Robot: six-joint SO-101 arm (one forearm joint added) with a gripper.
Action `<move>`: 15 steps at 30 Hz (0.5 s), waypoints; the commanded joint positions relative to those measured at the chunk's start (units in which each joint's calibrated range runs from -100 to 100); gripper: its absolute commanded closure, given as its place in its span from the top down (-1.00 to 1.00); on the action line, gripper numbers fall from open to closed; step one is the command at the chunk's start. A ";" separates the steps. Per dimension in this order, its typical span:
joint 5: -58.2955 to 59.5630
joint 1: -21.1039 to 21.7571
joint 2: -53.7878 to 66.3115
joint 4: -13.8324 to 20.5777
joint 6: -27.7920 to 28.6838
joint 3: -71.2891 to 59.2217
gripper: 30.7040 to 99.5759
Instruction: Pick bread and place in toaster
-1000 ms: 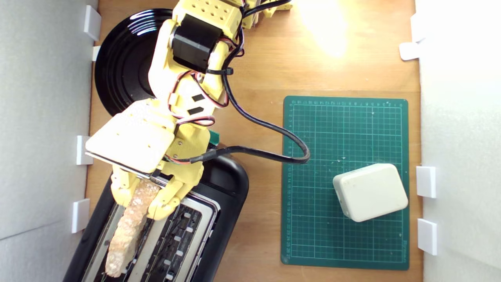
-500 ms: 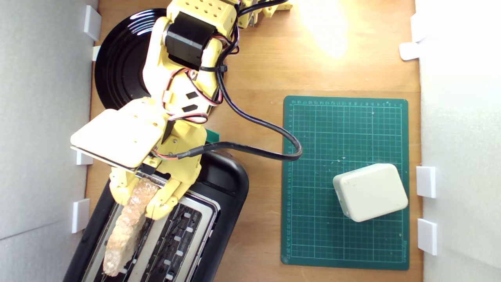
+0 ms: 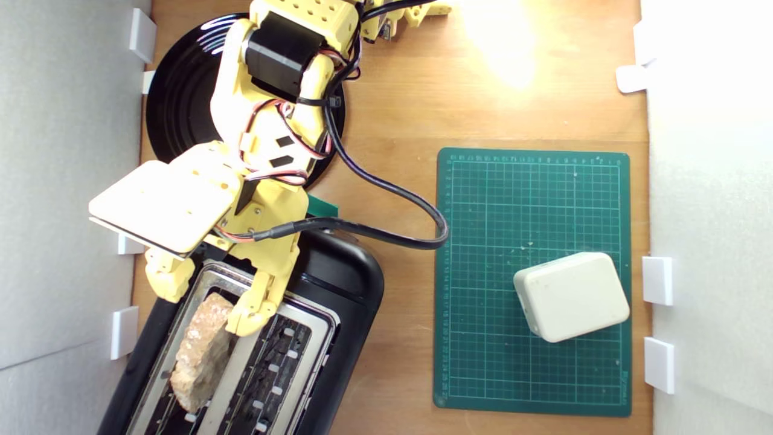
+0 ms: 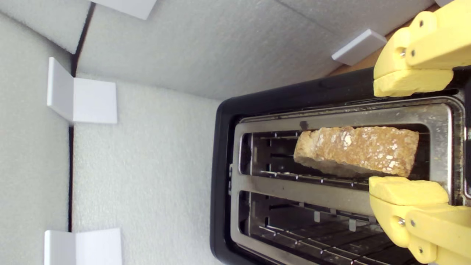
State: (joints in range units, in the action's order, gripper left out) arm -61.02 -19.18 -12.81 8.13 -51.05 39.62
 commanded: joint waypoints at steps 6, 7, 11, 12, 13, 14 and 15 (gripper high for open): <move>-0.33 0.40 13.56 -2.15 0.01 1.10 0.49; -0.33 0.40 14.39 -2.15 0.01 1.10 0.49; 2.48 1.05 24.54 -4.14 4.67 0.46 0.47; 2.91 2.17 25.37 -3.42 5.93 0.37 0.47; 3.25 3.62 26.37 -3.05 7.44 0.37 0.47; 3.25 5.07 27.37 -2.24 8.86 0.28 0.47; 3.25 6.44 28.20 -1.60 10.22 0.19 0.47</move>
State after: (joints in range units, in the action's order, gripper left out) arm -60.00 -16.06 9.95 5.38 -43.80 39.16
